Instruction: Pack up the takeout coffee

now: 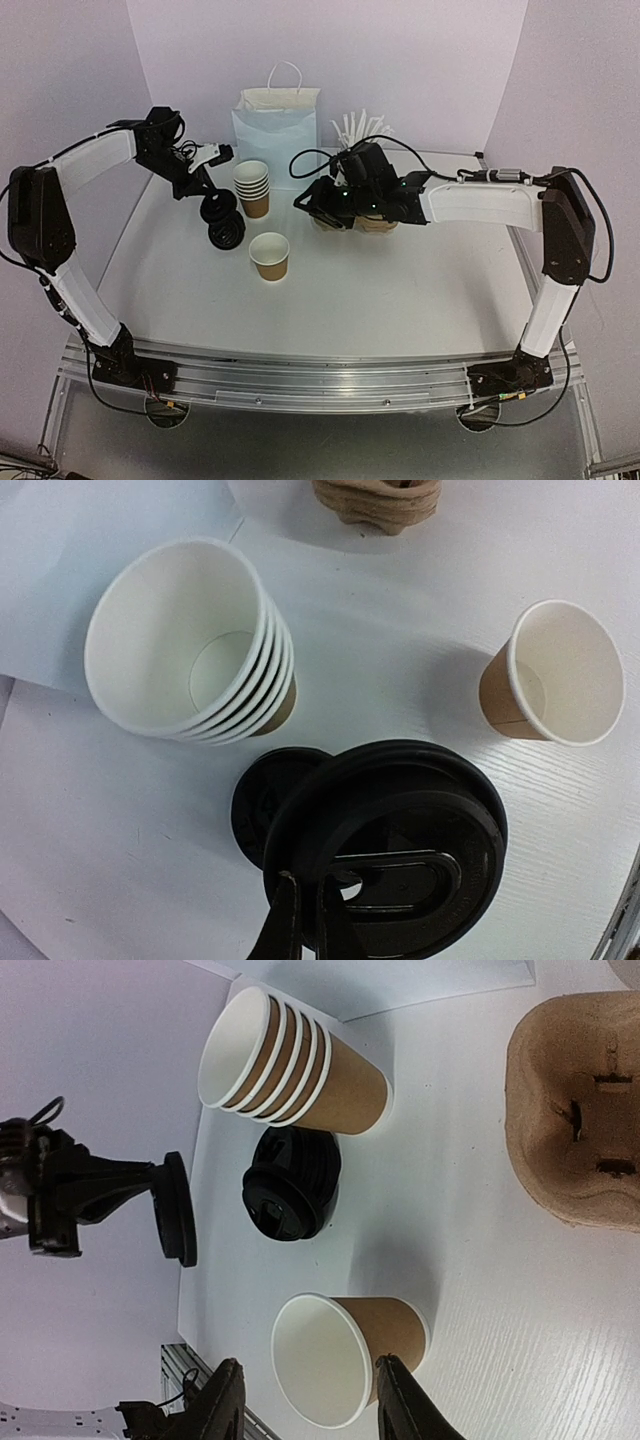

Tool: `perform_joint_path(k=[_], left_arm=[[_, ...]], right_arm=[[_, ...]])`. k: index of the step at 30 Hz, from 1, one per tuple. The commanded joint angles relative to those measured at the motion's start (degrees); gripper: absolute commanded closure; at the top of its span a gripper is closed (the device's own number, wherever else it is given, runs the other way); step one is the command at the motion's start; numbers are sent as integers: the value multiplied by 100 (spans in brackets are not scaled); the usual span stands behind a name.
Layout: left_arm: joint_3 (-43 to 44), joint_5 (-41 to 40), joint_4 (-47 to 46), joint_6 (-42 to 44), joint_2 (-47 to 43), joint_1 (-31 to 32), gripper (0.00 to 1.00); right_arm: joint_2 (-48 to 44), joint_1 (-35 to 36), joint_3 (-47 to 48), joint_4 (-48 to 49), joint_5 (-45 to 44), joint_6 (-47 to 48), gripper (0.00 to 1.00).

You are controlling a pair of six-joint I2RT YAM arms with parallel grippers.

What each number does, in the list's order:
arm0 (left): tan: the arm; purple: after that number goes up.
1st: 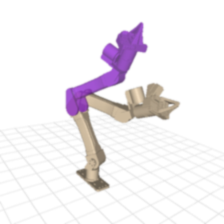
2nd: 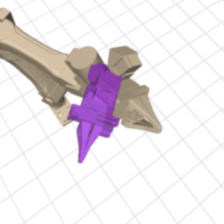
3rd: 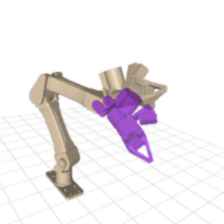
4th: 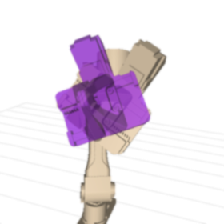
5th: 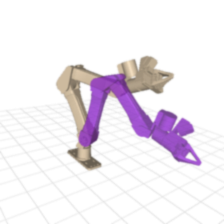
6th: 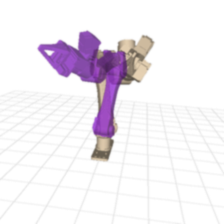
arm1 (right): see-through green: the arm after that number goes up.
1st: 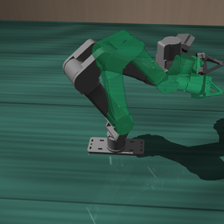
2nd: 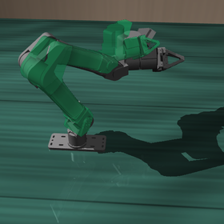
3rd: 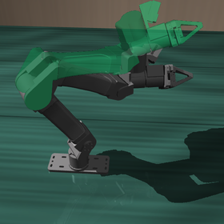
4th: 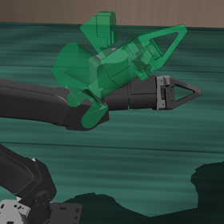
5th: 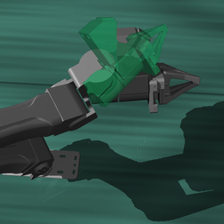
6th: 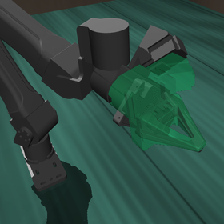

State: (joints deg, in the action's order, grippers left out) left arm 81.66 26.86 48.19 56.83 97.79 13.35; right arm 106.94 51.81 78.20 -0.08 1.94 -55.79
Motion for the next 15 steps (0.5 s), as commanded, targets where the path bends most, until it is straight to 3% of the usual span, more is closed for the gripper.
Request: perform_joint_path(k=[1, 5, 9, 15], left_arm=[[-221, -560, 368, -834, -911, 883, 100], [-414, -998, 124, -1869, -1114, 1701, 100], [-195, -1569, -2, -2730, -719, 2434, 100], [-126, -1858, -133, -2928, -256, 2722, 100]], right_arm=[[-7, 41, 155, 19, 65, -18, 59], [-139, 92, 141, 16, 145, 15, 62], [-330, 99, -78, -158, 101, -52, 62], [-572, 114, -394, -186, -160, -135, 62]])
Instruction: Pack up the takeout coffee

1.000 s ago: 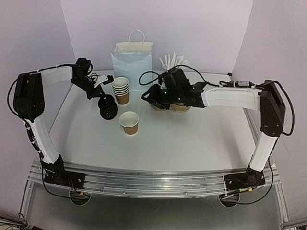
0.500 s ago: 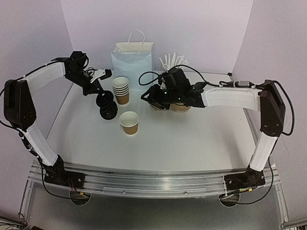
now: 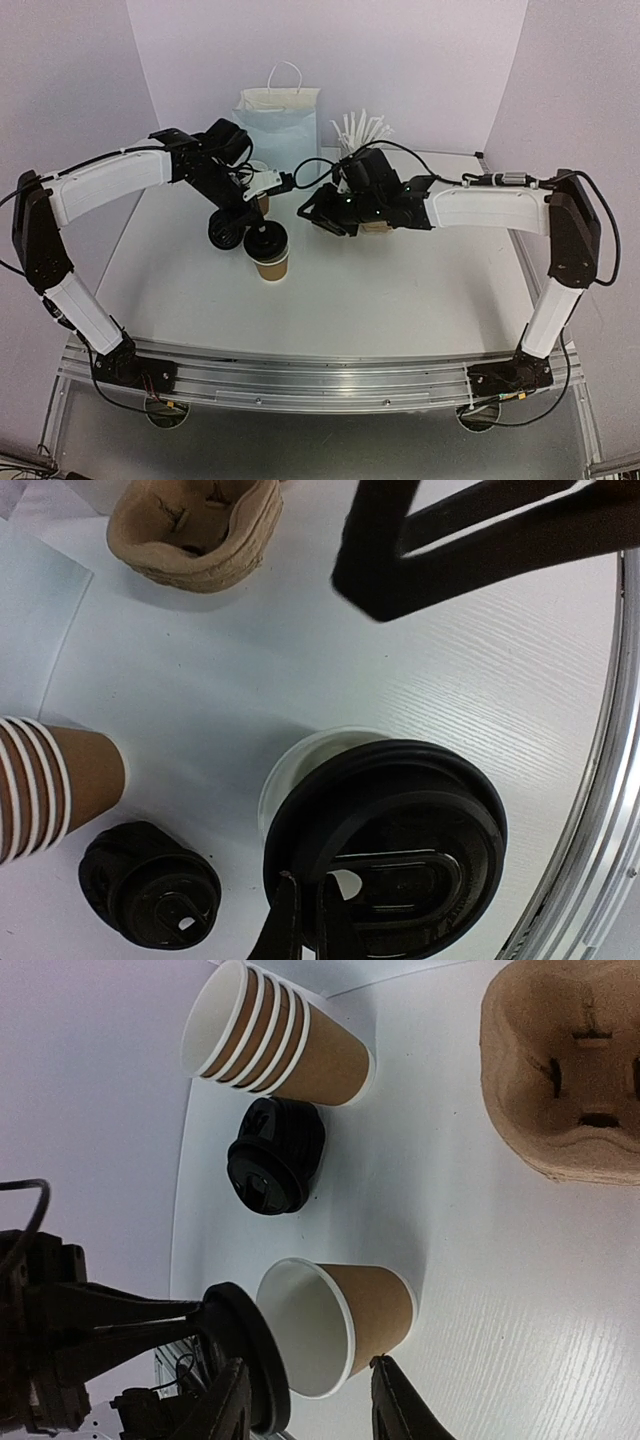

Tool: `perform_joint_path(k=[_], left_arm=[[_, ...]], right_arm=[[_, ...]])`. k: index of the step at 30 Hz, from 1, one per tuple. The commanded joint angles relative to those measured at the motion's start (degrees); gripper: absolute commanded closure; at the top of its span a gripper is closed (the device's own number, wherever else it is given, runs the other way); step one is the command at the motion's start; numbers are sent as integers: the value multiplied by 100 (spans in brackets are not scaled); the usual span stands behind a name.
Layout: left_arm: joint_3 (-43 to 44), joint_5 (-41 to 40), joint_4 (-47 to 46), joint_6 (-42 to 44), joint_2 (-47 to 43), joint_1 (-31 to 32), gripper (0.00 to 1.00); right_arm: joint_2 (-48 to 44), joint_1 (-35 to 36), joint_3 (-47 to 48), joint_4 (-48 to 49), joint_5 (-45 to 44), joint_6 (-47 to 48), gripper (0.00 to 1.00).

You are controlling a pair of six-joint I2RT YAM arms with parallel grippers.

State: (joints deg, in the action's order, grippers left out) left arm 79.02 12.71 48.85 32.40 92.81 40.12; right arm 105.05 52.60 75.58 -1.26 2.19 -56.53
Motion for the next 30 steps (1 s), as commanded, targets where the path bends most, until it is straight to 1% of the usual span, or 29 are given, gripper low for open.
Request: perform_joint_path(k=[1, 7, 12, 21, 26, 30], left_arm=[[150, -468, -201, -465, 292, 53, 100], [508, -638, -3, -572, 705, 62, 100], [537, -538, -35, -604, 738, 85, 100], [536, -155, 212, -649, 708, 146, 100], [633, -111, 442, -682, 771, 154, 100], [516, -245, 341, -660, 781, 154, 100]], right_arm=[[-398, 39, -147, -67, -199, -60, 62], [-337, 60, -123, -68, -163, -57, 62], [-276, 82, -81, -68, -122, -42, 62], [-211, 92, -51, -67, -69, -42, 62], [-69, 117, 97, -87, 41, -51, 62], [118, 165, 224, -95, 149, -50, 64]])
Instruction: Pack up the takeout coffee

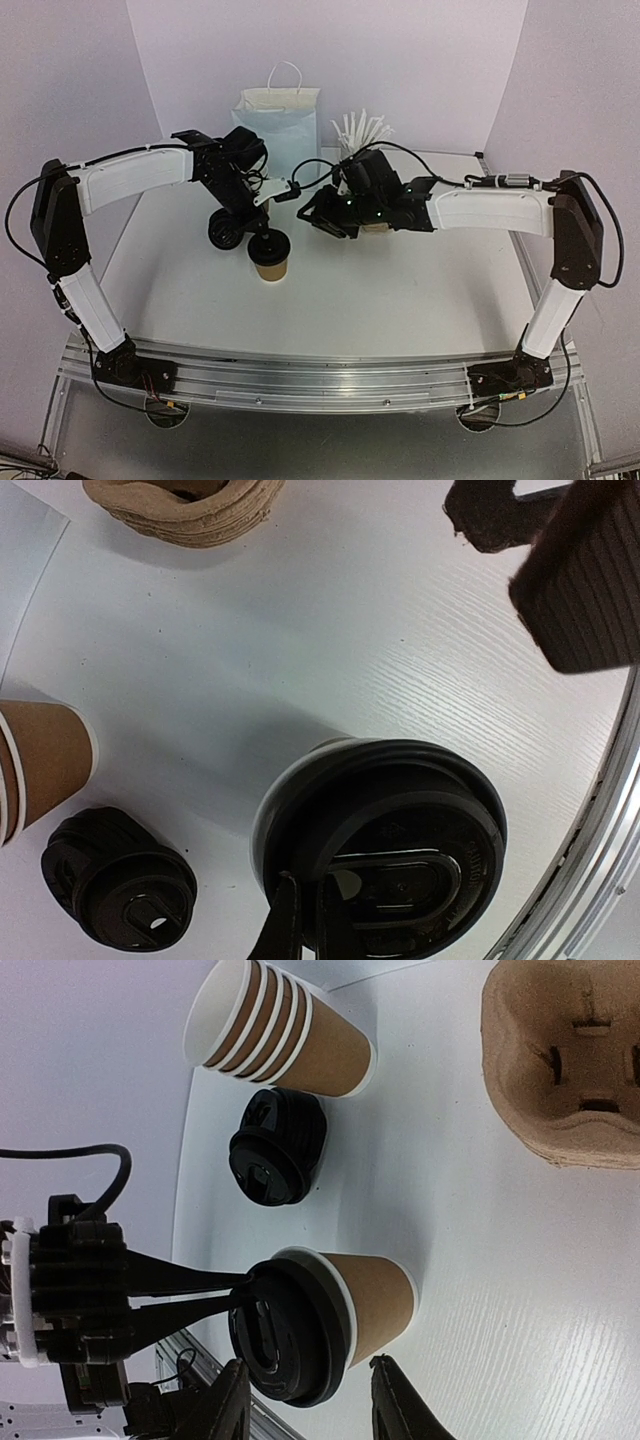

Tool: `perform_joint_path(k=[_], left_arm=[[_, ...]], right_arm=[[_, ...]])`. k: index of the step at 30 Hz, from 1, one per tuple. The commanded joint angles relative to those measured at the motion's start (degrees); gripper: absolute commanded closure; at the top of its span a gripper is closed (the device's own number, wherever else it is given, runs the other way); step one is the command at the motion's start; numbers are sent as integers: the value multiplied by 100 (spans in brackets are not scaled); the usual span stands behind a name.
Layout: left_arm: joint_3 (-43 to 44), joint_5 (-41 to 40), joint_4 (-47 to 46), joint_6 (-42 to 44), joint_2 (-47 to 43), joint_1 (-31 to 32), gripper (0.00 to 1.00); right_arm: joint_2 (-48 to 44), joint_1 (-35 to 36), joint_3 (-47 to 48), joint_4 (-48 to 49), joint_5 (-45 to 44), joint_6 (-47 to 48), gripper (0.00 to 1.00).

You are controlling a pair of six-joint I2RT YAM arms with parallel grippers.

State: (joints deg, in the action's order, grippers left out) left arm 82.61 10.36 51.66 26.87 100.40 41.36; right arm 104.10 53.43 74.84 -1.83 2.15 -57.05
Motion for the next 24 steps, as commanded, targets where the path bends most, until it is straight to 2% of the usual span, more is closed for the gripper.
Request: perform_joint_path(k=[1, 9, 24], left_arm=[[140, -34, 31, -109, 33, 30, 100], [20, -202, -73, -113, 96, 21, 100], [-360, -197, -506, -365, 80, 21, 100]], right_arm=[[256, 95, 335, -40, 180, 3, 65], [534, 124, 569, -54, 463, 70, 75], [1193, 131, 847, -150, 1278, 252, 75]])
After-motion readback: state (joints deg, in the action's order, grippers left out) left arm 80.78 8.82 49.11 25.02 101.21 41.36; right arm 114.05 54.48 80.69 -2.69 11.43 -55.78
